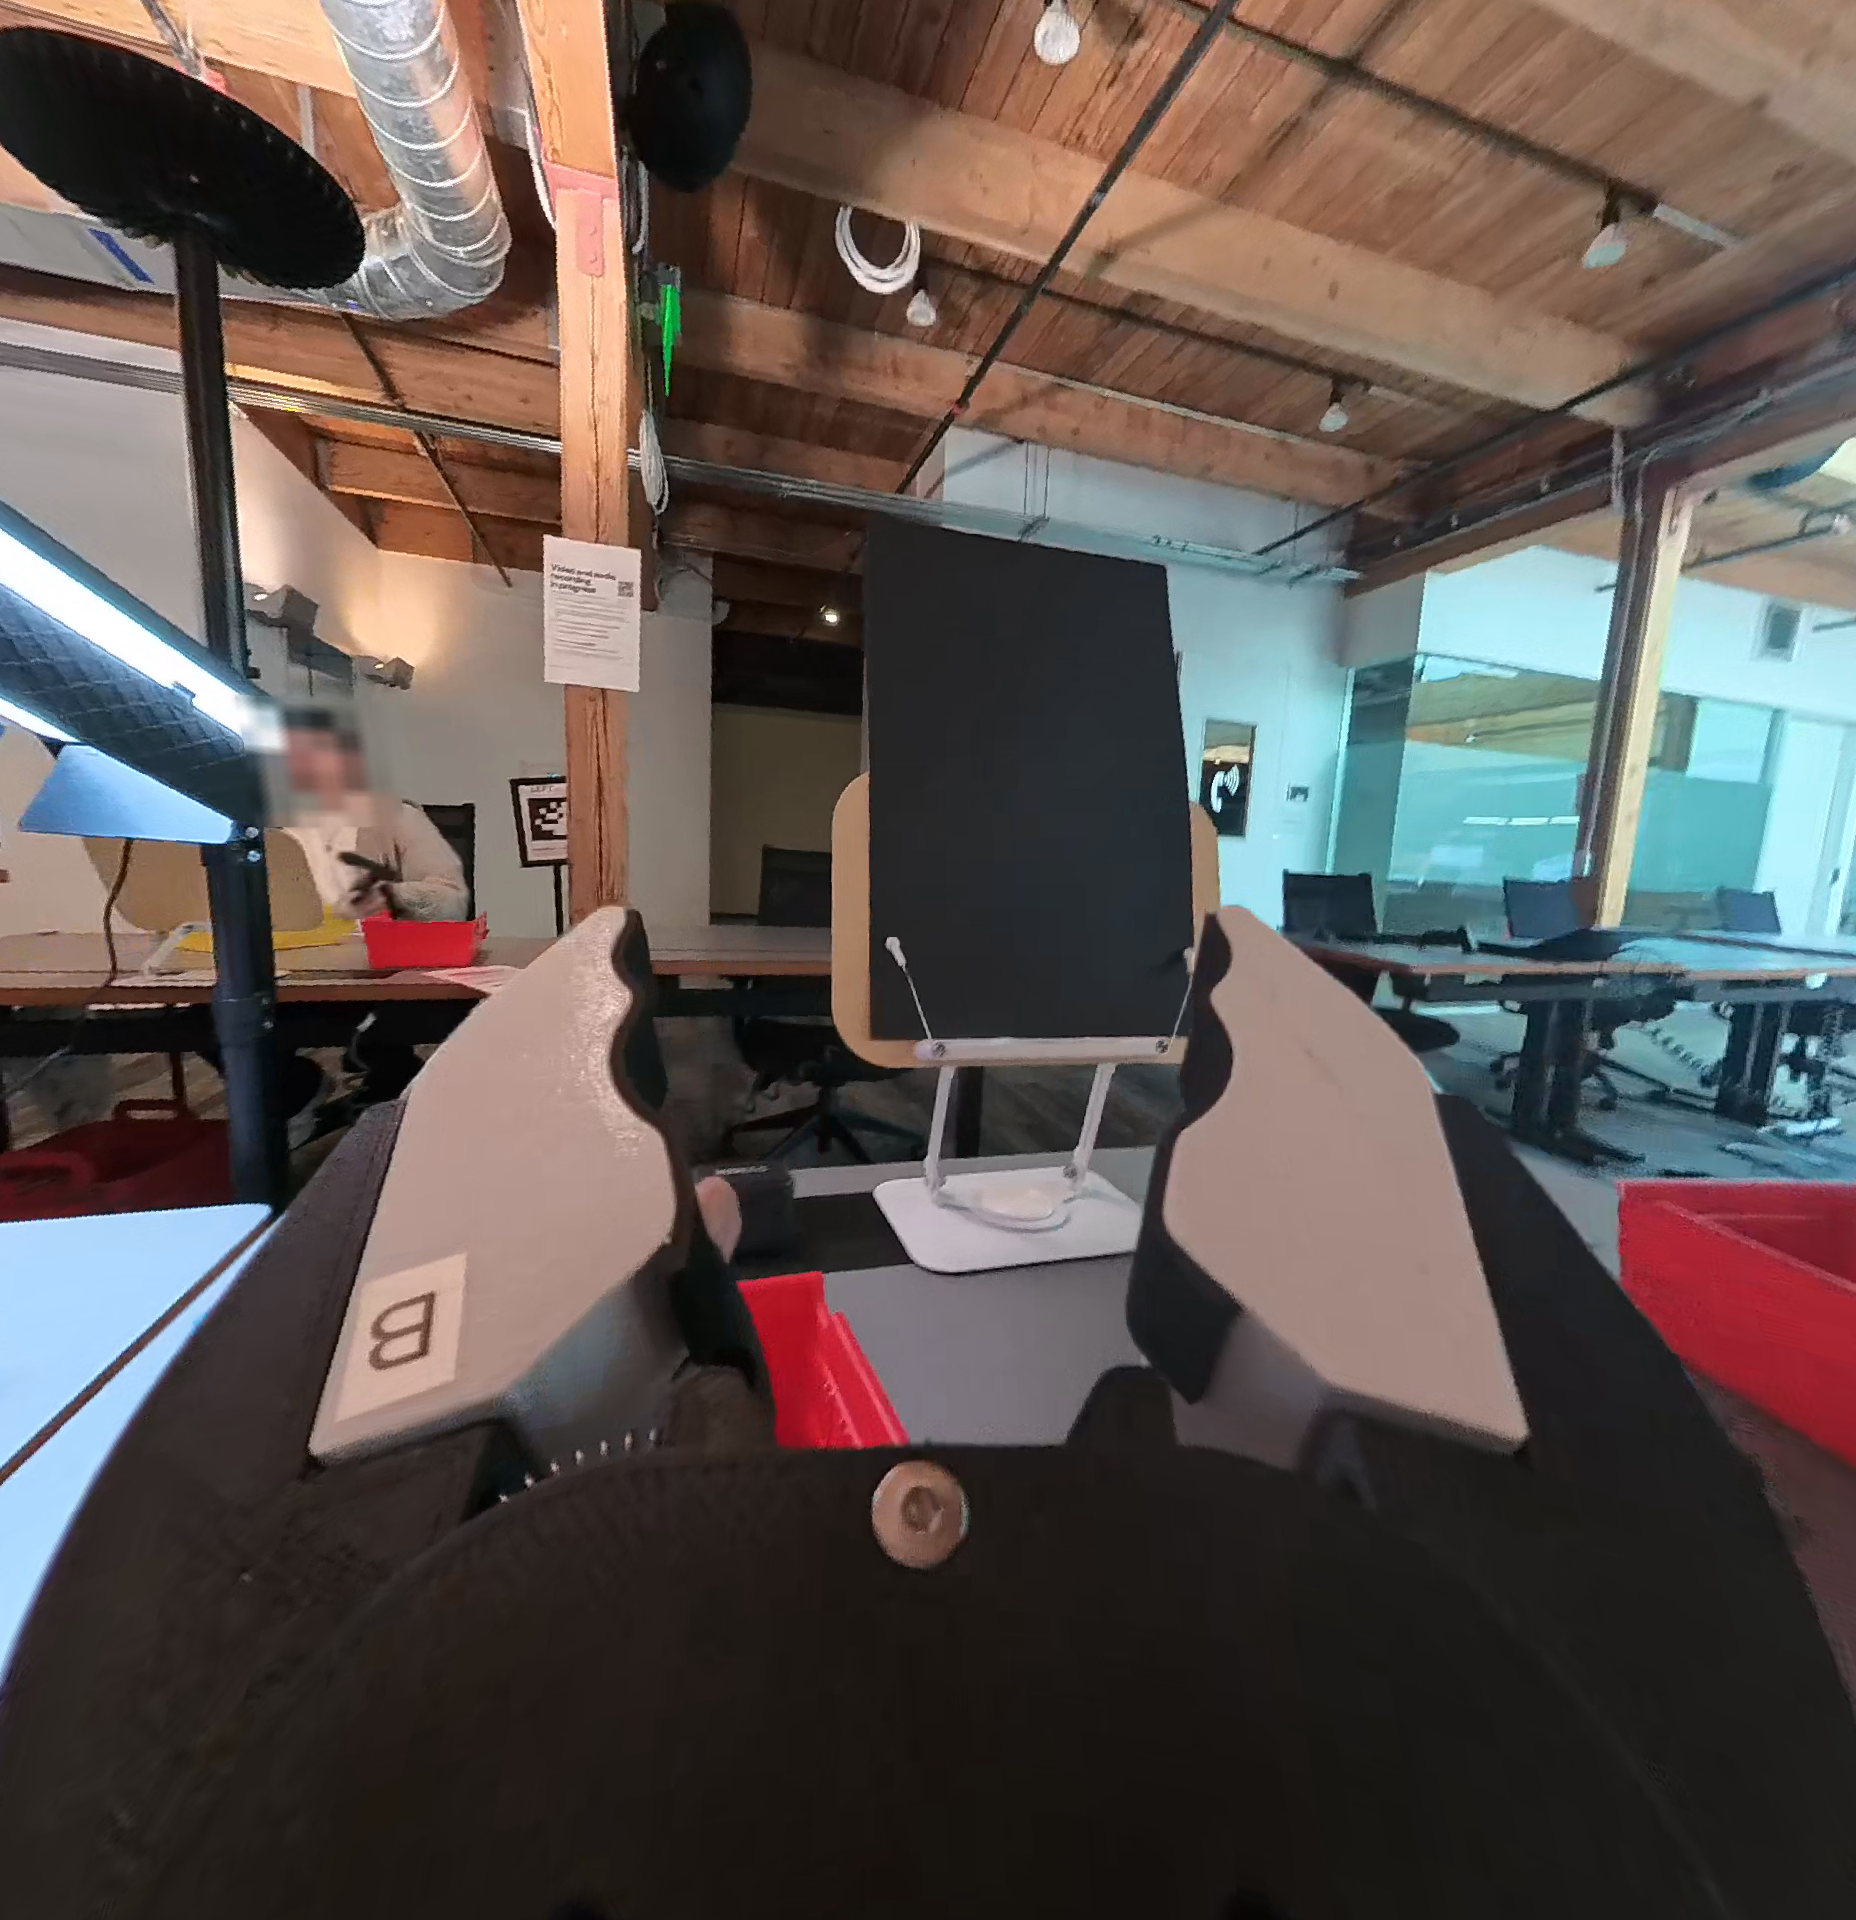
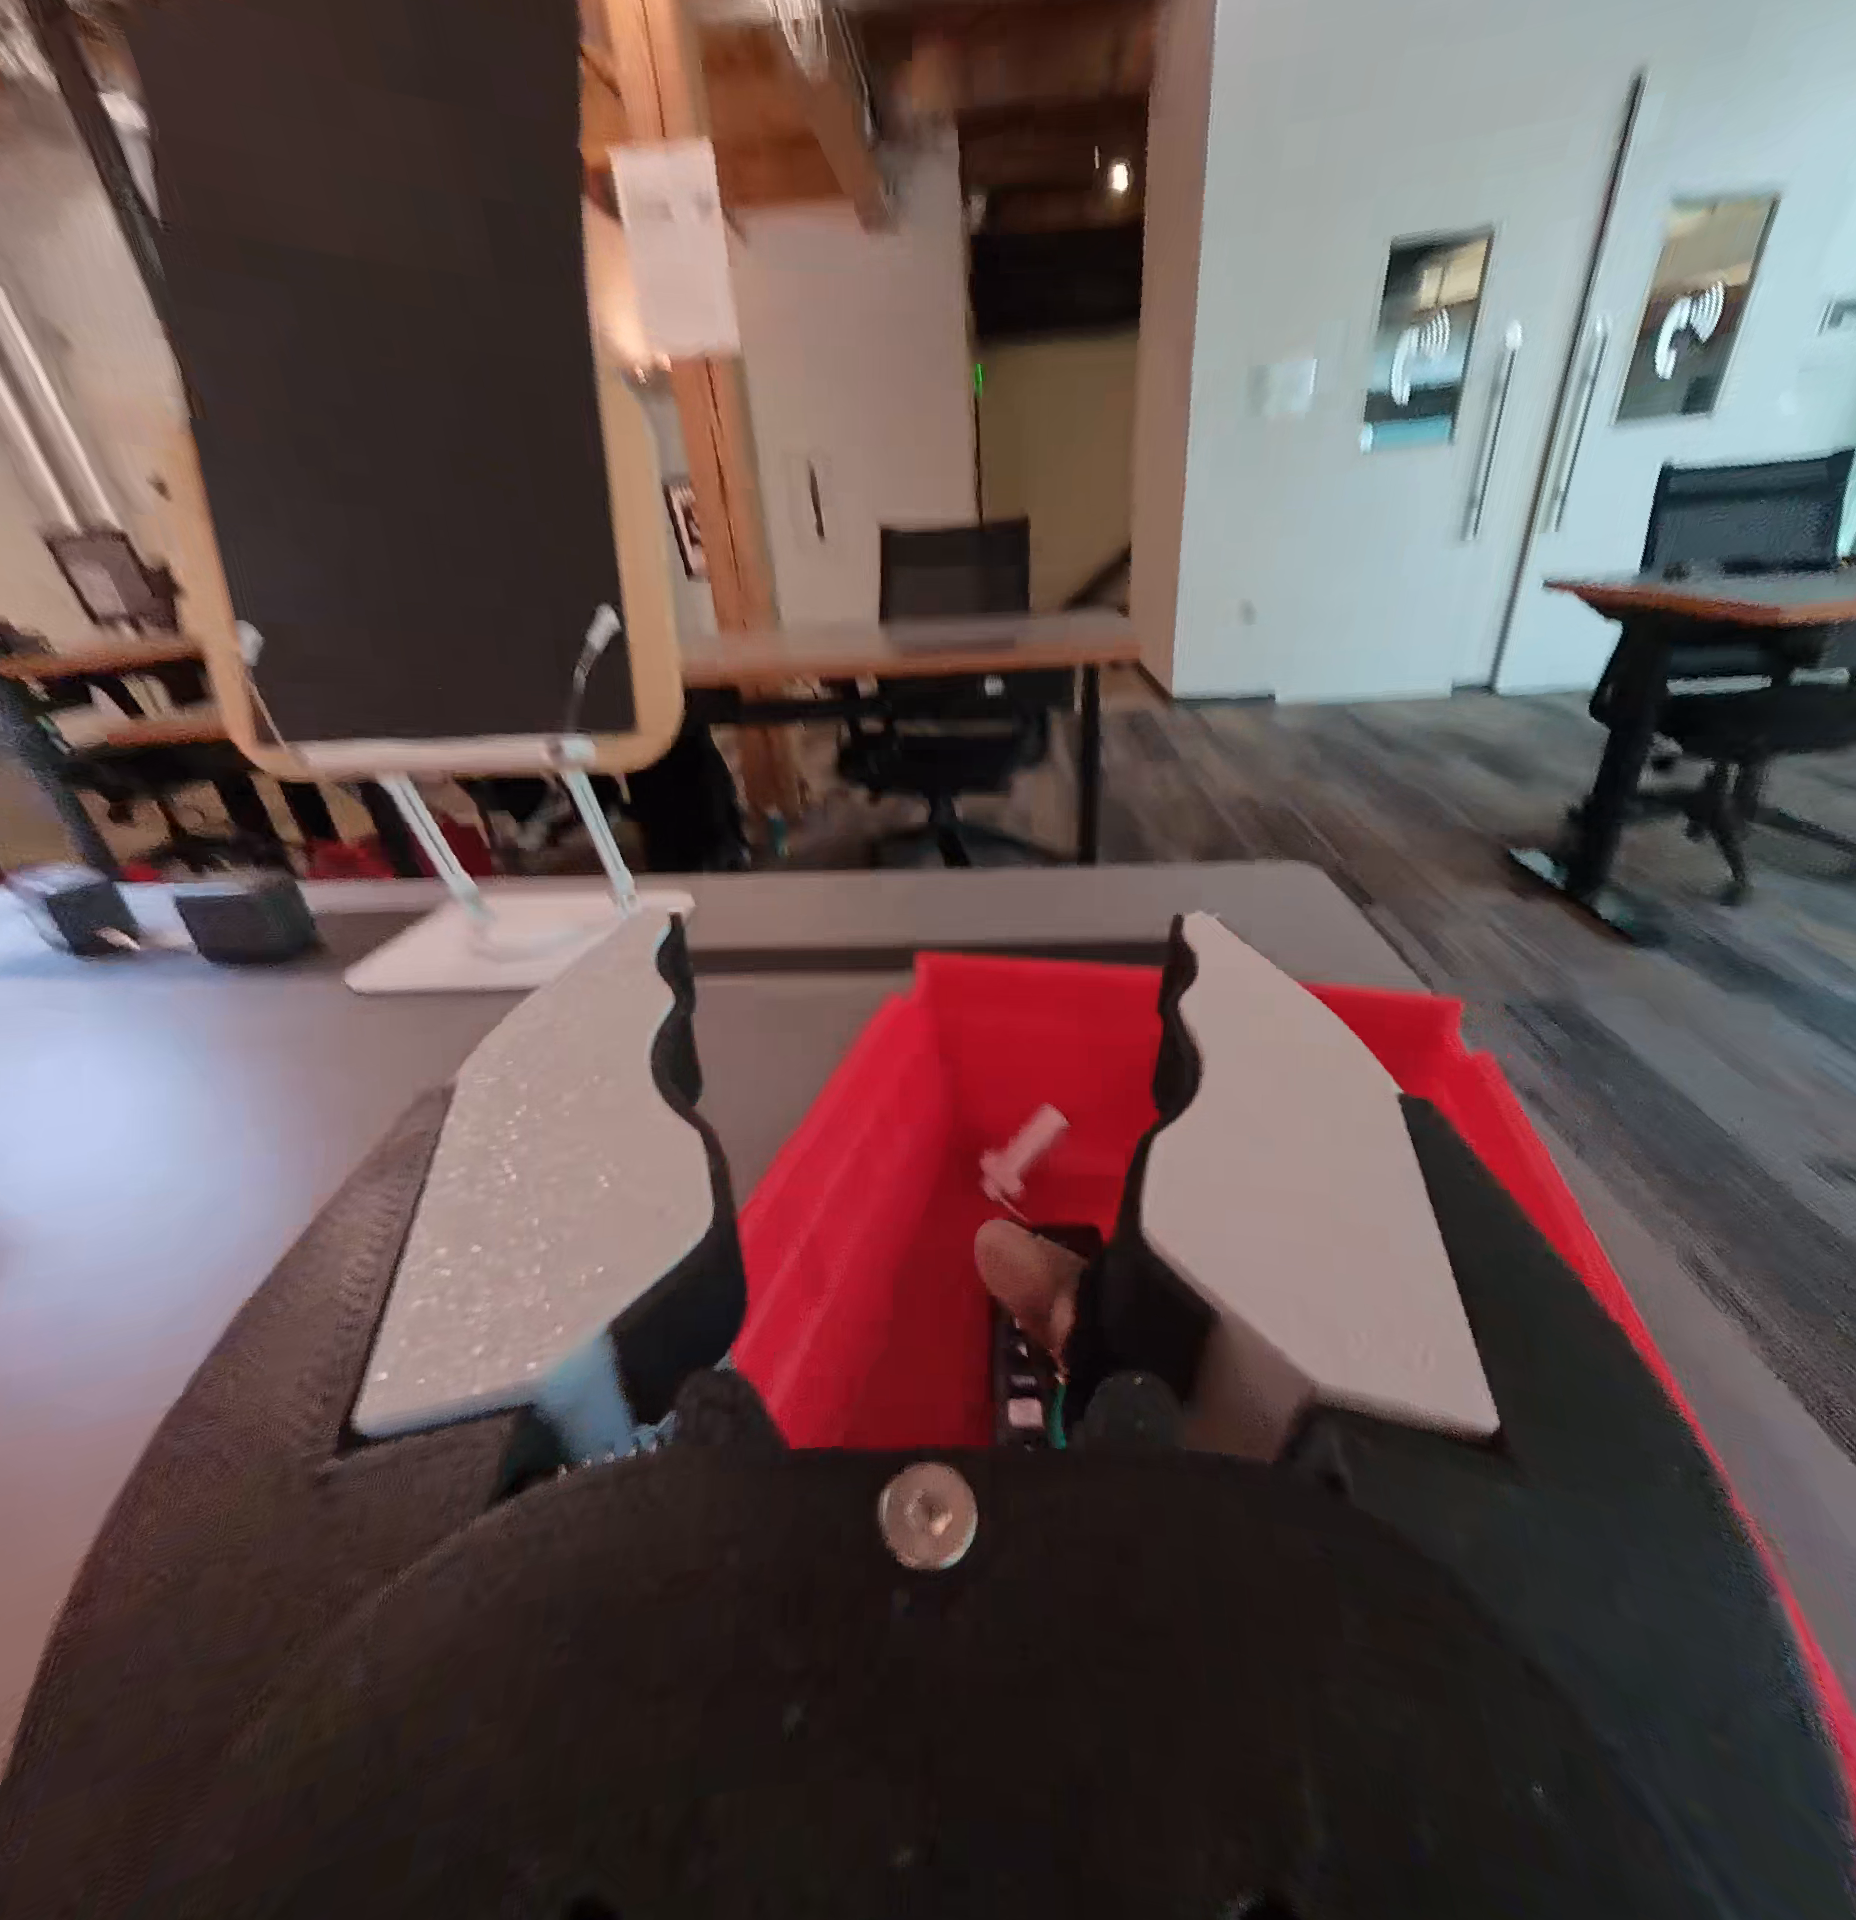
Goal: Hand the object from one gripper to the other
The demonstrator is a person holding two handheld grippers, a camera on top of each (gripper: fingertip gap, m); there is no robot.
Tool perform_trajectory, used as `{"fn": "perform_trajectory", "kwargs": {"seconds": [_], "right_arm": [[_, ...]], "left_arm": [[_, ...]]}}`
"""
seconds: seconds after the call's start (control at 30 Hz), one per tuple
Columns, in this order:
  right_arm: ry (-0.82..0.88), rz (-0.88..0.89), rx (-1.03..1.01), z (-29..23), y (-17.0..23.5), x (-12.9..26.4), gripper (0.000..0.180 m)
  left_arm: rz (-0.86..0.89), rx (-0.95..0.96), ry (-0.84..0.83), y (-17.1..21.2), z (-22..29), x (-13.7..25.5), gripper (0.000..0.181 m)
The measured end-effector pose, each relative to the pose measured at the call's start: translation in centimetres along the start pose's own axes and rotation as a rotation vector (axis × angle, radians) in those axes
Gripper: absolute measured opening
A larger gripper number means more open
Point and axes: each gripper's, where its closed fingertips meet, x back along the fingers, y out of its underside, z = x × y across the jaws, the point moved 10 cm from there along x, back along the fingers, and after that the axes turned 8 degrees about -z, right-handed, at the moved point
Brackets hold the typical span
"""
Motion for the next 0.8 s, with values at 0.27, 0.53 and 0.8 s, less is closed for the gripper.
{"fn": "perform_trajectory", "kwargs": {"seconds": [0.27,0.53,0.8], "right_arm": [[-0.149,0.38,-0.105,-1.6,-4.9,6.4,0.125],[-0.206,0.425,-0.017,-3.2,-6.6,9.3,0.144],[-0.194,0.43,-0.027,-3.5,-6.5,8.9,0.138]], "left_arm": [[-0.211,-0.145,-0.123,1.9,-1.6,-0.2,0.089],[-0.77,-0.226,-0.09,7.1,-3.0,-1.0,0.081],[-1.285,-0.405,0.168,12.4,-2.4,-0.4,0.064]]}}
